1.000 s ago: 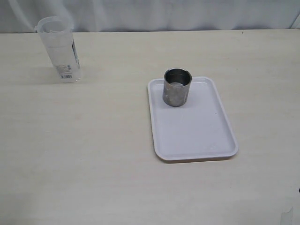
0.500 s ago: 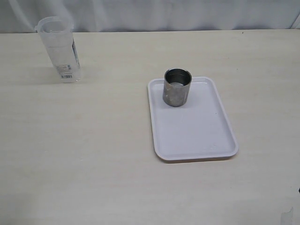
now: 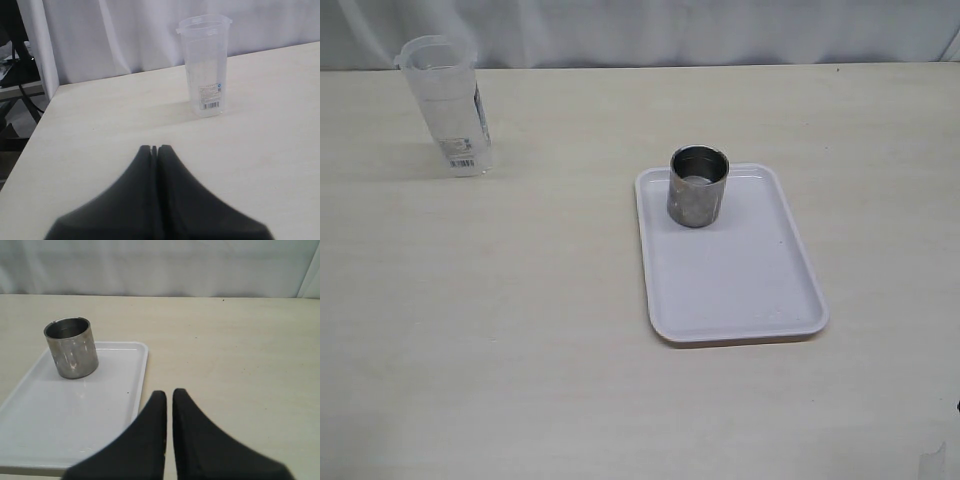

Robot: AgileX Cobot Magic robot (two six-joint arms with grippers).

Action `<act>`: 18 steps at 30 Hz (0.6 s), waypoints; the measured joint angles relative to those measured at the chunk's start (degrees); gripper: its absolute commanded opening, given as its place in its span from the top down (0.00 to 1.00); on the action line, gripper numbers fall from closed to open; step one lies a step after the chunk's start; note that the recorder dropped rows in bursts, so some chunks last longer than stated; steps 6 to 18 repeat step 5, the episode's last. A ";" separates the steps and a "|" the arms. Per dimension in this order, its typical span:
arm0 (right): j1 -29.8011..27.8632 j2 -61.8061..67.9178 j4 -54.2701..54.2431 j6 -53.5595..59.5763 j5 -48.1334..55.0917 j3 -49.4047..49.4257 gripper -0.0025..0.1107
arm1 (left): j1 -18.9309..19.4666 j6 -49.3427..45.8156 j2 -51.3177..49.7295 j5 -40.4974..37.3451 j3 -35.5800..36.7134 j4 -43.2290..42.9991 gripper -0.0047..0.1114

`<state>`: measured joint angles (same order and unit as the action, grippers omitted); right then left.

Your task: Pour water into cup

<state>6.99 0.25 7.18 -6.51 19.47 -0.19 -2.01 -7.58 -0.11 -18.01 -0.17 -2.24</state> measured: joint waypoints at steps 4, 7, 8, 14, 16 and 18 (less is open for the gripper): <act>0.00 0.00 0.00 0.00 0.00 0.00 0.94 | 0.00 0.00 0.00 0.00 0.00 0.00 0.96; 0.00 0.00 0.00 0.00 0.00 0.00 0.94 | 0.00 0.00 0.00 0.00 0.00 0.00 0.96; 0.00 0.00 0.00 0.00 0.00 0.00 0.94 | 0.00 0.00 0.00 0.00 0.00 0.00 0.96; 0.00 0.00 0.00 0.00 0.00 0.00 0.94 | 0.00 0.00 0.00 0.00 0.00 0.00 0.96; 0.00 0.00 0.00 0.00 0.00 0.00 0.94 | 0.00 0.00 0.00 0.00 0.00 0.00 0.96; 0.00 0.00 0.00 0.00 0.00 0.00 0.94 | 0.00 0.00 0.00 0.00 0.00 0.00 0.96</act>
